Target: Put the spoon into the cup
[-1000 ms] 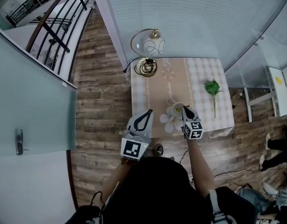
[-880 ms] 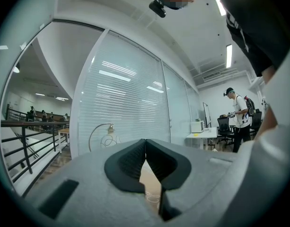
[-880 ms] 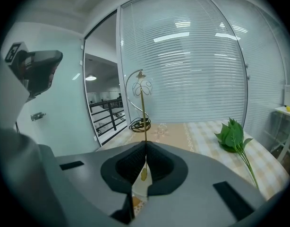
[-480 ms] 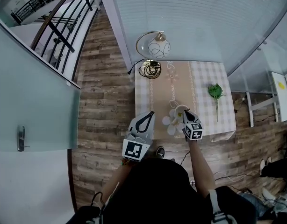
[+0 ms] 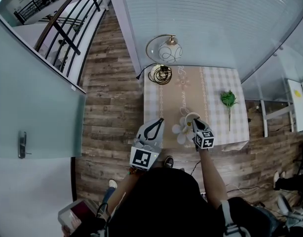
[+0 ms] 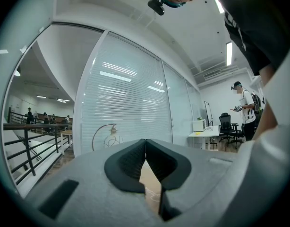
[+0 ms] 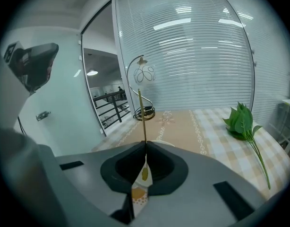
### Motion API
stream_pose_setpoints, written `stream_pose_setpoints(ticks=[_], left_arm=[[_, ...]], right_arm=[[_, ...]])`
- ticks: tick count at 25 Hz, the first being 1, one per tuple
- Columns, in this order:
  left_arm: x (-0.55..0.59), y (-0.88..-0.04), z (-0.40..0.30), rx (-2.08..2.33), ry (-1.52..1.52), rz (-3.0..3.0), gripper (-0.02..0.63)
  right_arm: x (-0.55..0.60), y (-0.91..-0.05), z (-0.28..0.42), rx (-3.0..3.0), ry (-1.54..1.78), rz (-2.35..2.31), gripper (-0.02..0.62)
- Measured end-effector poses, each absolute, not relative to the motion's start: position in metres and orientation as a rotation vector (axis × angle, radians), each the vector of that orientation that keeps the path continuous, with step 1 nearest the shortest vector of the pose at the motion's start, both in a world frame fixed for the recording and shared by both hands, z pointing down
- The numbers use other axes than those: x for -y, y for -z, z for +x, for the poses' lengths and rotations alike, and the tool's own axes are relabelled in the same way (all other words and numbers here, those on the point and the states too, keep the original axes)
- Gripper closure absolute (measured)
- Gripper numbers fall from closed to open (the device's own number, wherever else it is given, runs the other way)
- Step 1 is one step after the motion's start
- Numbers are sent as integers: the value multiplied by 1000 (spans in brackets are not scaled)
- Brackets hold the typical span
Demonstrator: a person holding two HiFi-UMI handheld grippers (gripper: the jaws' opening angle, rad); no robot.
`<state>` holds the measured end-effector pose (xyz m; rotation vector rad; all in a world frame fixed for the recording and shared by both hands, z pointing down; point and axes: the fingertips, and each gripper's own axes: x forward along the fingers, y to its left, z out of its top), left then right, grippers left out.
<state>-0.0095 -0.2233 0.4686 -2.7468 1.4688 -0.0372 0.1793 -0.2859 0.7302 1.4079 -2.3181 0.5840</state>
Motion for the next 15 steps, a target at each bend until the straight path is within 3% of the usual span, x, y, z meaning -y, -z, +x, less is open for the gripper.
stream_pose_setpoints(ticks=[15], left_arm=[[226, -474, -3, -1403, 36, -2741, 589]], right_arm=[[286, -717, 183, 2318, -523, 1432, 584]])
